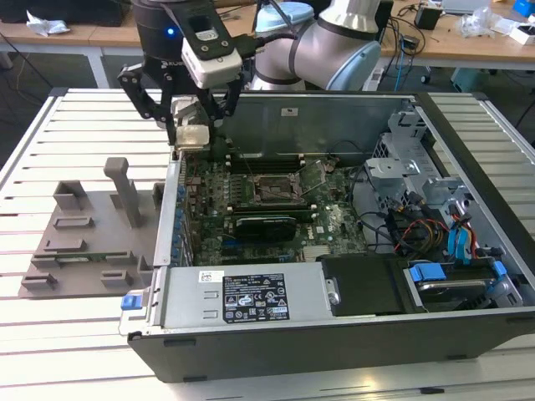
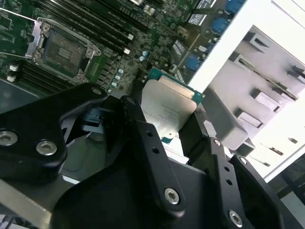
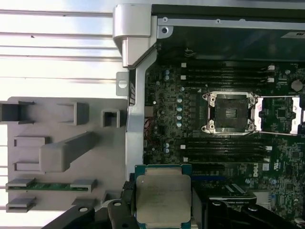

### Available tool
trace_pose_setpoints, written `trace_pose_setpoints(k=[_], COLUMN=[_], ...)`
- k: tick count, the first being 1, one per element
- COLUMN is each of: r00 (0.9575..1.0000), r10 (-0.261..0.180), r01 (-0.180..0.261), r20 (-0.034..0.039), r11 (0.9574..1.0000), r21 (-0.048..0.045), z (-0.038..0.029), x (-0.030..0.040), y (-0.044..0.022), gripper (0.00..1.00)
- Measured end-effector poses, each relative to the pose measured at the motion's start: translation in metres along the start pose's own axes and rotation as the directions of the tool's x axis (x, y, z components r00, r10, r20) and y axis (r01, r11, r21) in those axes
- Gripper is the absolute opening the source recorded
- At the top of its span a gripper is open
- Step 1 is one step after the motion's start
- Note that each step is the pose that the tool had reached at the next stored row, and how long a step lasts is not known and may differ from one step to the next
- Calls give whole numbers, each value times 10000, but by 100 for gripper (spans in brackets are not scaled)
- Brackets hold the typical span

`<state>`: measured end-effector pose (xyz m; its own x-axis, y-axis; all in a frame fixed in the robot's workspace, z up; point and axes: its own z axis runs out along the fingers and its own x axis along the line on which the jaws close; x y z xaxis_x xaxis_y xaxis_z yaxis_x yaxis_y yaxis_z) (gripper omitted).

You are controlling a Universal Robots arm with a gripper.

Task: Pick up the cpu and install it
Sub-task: 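Pick up the cpu and move it towards the insertion slot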

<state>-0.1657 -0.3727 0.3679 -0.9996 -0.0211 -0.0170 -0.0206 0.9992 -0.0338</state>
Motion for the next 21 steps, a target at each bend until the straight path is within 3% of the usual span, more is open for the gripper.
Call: trace_pose_setpoints(k=[8,9,12,21], r00=[10000,9999,9998,9997], r10=[-4,-5,-6,-9], r01=[4,5,6,9], r20=[-88,-125,-173,-239], r11=[10000,10000,10000,10000], r21=[-3,-3,-4,-6], z=[84,121,170,271], x=[-239,-318,-424,-634], y=[77,97,125,164], gripper=[55,55,55,55])
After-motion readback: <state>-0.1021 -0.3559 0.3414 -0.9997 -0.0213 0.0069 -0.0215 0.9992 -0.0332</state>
